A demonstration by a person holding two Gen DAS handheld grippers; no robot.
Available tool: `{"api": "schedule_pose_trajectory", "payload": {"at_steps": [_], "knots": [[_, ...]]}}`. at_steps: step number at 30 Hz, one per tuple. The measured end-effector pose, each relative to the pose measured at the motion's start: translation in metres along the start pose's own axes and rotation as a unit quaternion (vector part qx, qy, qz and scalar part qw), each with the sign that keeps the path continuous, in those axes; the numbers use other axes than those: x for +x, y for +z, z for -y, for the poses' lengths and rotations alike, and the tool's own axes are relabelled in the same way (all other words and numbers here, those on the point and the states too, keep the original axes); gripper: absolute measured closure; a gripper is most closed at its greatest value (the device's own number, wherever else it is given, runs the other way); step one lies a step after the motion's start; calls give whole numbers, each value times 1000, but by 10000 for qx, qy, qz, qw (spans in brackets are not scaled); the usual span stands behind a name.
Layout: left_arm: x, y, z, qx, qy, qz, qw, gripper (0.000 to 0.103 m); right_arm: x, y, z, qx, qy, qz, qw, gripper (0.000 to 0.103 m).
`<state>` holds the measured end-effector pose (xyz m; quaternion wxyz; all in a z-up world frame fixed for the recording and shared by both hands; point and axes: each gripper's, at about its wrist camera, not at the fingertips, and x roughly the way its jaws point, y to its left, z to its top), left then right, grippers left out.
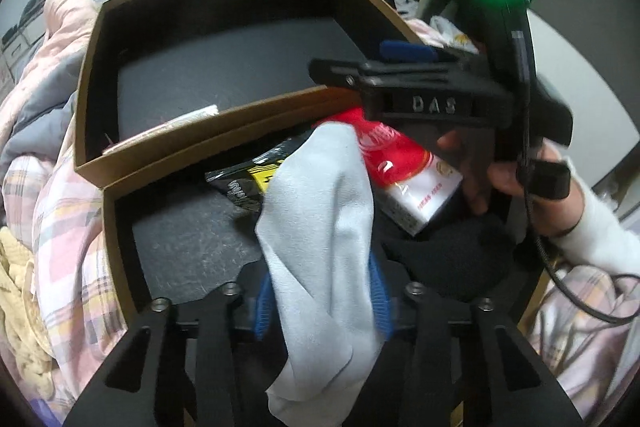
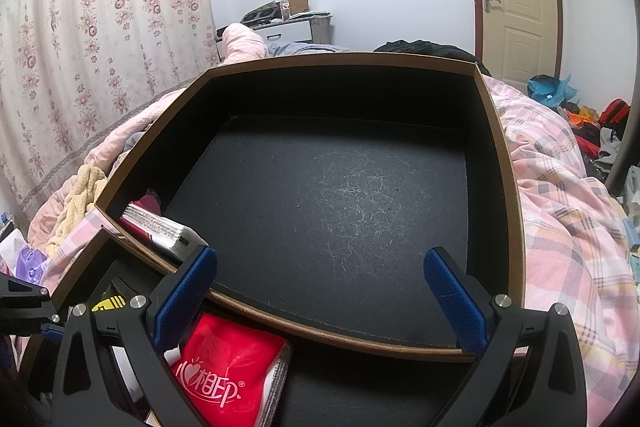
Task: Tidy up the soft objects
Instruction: 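Grasp the grey cloth in the lower compartment with the left gripper, then lift the grey cloth and drop it into the other compartment, opening left gripper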
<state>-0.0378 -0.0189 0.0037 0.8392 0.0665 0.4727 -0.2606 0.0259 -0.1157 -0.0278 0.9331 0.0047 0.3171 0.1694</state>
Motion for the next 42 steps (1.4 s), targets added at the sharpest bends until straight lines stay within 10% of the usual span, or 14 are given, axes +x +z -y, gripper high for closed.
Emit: {"api": "schedule_pose_trajectory", "payload": {"at_steps": [21,33,42], "knots": [[-73,25,-17,-452,221,1325,9899,94,0,0,0,0,0,4,10000,1],[-80,96,-58,-998,590,2868,9510,94,0,0,0,2,1,4,10000,1],[-22,94,-83,-1409,847,2275,9598,94,0,0,0,2,1,4,10000,1]]}}
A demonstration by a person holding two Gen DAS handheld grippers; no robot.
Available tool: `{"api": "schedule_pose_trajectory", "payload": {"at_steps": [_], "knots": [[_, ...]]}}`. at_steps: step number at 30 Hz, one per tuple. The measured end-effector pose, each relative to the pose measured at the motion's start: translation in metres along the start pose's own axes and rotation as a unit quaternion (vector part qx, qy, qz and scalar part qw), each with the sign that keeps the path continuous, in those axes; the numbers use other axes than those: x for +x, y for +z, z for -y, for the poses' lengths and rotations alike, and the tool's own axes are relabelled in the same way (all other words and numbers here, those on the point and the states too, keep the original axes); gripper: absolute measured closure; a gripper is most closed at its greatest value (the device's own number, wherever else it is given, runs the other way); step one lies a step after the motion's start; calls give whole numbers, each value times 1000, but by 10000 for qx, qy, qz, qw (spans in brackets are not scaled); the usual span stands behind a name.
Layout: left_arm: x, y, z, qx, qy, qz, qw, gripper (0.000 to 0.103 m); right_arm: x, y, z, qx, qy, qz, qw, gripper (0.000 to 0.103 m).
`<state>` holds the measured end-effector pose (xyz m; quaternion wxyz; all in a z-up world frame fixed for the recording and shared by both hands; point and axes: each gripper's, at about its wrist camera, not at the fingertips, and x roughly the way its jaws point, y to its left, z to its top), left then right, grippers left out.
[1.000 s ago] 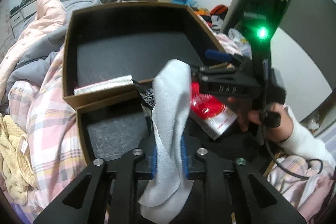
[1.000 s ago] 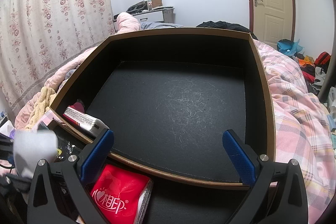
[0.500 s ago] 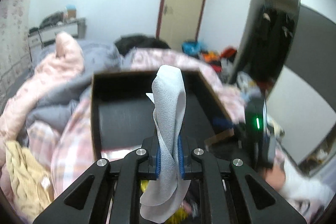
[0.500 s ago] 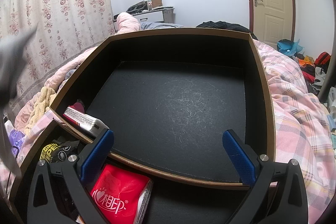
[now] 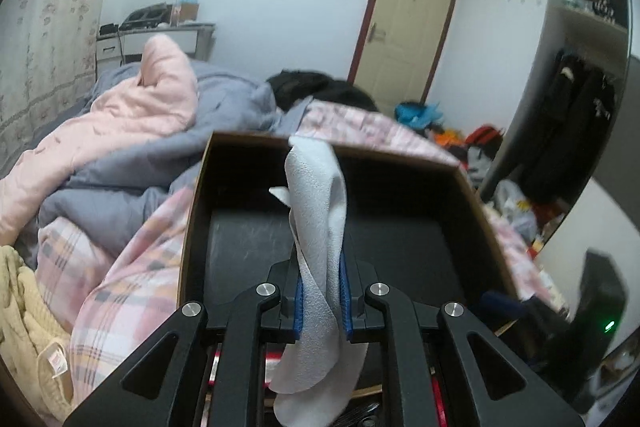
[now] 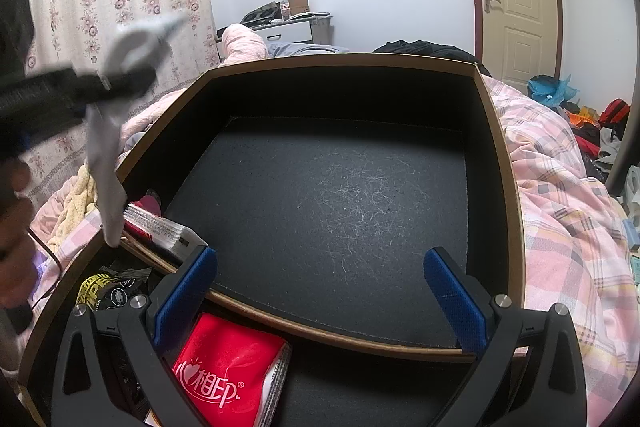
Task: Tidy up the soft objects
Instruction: 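Lift the grey cloth and drop it into the other compartment, opening left gripper, then withdraw the open left gripper from the box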
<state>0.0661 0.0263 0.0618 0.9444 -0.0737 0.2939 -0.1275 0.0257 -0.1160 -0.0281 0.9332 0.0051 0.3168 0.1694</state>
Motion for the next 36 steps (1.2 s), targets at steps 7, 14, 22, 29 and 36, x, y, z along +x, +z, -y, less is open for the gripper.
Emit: {"api": "schedule_pose_trajectory", "payload": {"at_steps": [7,14,22,29,36], "knots": [[-17,3,1,19,-240,297,9993,94,0,0,0,-1,-1,2,10000,1],[-24,19,1,33,-50,468,9989,42,0,0,0,0,-1,1,10000,1],[-17,13,-8,-141,25,562,9983,0,0,0,0,0,-1,0,10000,1],[-46,-9,-30,-354,84,851,9957,0,0,0,0,0,-3,-1,10000,1],[-17,-40,-39,-568,-95,-90,9983,0,0,0,0,0,-1,-1,10000,1]]}}
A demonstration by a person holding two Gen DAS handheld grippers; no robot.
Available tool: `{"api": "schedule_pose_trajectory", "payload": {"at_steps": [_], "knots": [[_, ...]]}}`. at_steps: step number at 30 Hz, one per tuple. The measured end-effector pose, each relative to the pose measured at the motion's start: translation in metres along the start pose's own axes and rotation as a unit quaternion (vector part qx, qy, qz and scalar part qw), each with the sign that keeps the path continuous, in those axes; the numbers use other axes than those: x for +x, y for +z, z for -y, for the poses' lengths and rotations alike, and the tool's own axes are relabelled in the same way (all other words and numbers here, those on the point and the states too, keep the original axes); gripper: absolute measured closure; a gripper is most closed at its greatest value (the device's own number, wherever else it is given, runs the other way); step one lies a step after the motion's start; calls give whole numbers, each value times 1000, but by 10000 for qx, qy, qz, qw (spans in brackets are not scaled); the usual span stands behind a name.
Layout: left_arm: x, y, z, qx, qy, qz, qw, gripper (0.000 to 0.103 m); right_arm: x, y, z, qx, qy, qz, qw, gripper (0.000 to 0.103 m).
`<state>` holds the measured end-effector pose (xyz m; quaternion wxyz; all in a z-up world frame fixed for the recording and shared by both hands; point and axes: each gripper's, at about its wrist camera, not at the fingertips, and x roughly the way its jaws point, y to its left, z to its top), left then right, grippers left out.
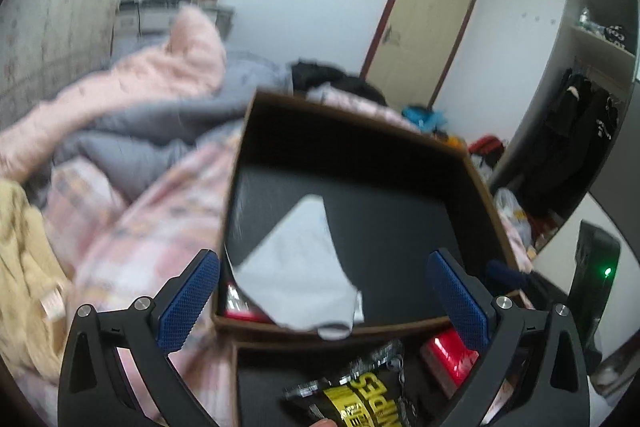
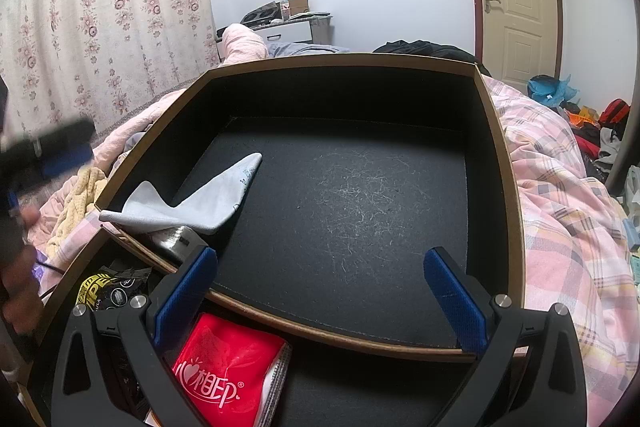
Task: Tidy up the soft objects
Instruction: 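Withdraw the open left gripper from the box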
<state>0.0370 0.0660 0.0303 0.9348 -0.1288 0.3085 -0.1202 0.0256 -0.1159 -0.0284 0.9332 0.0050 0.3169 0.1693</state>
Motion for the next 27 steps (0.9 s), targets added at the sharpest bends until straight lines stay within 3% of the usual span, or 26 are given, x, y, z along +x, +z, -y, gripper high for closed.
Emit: {"api": "schedule_pose_trajectory", "payload": {"at_steps": [5,9,11,18,22,27], "knots": [[12,-3,3,163,431,-125,9989,0,0,0,0,-19,-6,-2,10000,1],[45,-11,2,202,821,-1098,9904,0,0,0,1,-25,-2,16,10000,1],[52,-11,-2,53,842,-1263,9884,0,0,0,1,-49,-5,-1,10000,1],[49,-14,-5,-92,802,-1101,9906,0,-10,4,5,-22,-129,58,9999,1],[43,-13,0,60,932,-908,9915,0,-35,7,12,154,-159,611,9979,1],[17,-13,11,306,1269,-89,9914,0,-60,7,14,223,-395,1212,9916,1]]}}
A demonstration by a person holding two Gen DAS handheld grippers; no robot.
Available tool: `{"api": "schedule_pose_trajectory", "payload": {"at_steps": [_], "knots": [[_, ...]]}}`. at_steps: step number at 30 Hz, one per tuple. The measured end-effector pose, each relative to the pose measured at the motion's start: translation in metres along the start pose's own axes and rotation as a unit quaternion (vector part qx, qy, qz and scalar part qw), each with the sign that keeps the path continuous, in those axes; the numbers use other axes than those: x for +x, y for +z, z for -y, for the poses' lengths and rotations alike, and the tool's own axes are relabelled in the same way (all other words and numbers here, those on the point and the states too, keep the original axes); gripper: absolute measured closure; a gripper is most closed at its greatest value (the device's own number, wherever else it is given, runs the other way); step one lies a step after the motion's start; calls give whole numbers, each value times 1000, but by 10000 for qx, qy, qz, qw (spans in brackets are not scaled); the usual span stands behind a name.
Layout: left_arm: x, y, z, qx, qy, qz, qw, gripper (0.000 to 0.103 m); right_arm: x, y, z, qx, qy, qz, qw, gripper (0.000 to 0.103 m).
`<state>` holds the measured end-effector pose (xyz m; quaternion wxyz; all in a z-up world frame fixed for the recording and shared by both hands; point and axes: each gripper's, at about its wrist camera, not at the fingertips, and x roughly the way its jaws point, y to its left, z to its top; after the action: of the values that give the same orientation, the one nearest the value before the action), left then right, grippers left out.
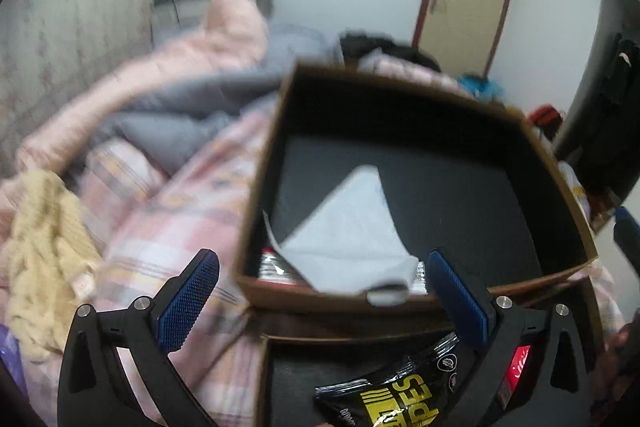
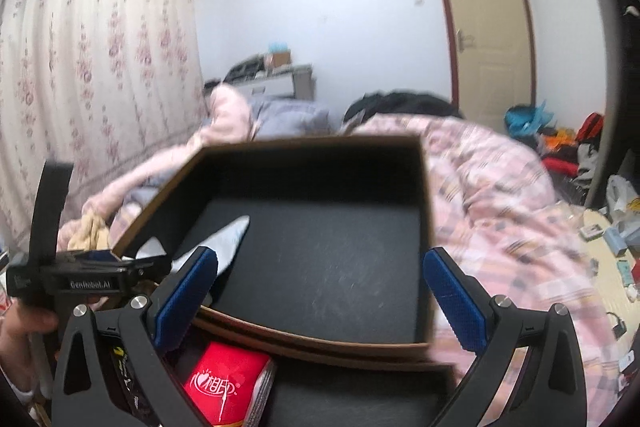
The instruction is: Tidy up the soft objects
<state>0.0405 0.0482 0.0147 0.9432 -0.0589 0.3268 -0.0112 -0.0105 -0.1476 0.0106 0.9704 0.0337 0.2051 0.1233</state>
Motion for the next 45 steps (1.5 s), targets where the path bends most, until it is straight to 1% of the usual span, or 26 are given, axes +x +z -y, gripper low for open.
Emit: {"api": "schedule_pose_trajectory", "payload": {"at_steps": [2,3,4,5,7,10,13,15,18,21,26,30,36,45], "knots": [[-16,-3,2,121,11,426,9990,0,-11,0,-1,13,-178,339,9993,1],[-21,-4,2,131,-9,568,9983,0,-13,-1,-2,12,-225,423,9989,1],[-25,-6,1,127,-27,687,9976,0,-19,-2,-3,6,-309,613,9976,1],[-27,-6,2,139,-22,754,9971,0,-20,-2,-3,5,-326,692,9971,1],[-27,-6,3,193,29,767,9969,0,-20,0,-2,-18,-234,816,9964,1],[-24,-5,0,197,67,663,9976,0,-10,2,-4,-39,-266,710,9971,1],[-25,-5,-1,188,38,668,9976,0,-8,-1,-3,-68,-283,605,9977,1],[-25,-6,0,202,55,665,9976,0,-11,-2,-3,-65,-240,649,9976,1],[-25,-7,2,241,96,642,9976,0,-18,-5,-3,-92,-357,783,9962,1],[-27,-8,5,311,129,672,9972,0,-25,-12,-5,-103,-657,1038,9924,1],[-27,-8,7,364,160,699,9968,0,-19,-9,-7,-220,-610,809,9946,1],[-27,-8,7,339,155,694,9969,0,-17,-9,-3,-168,-386,645,9970,1],[-26,-8,5,253,135,686,9972,0,-17,-10,1,-62,-348,539,9979,1],[-26,-8,5,260,138,682,9972,0,-17,-11,0,-59,-340,481,9982,1]]}}
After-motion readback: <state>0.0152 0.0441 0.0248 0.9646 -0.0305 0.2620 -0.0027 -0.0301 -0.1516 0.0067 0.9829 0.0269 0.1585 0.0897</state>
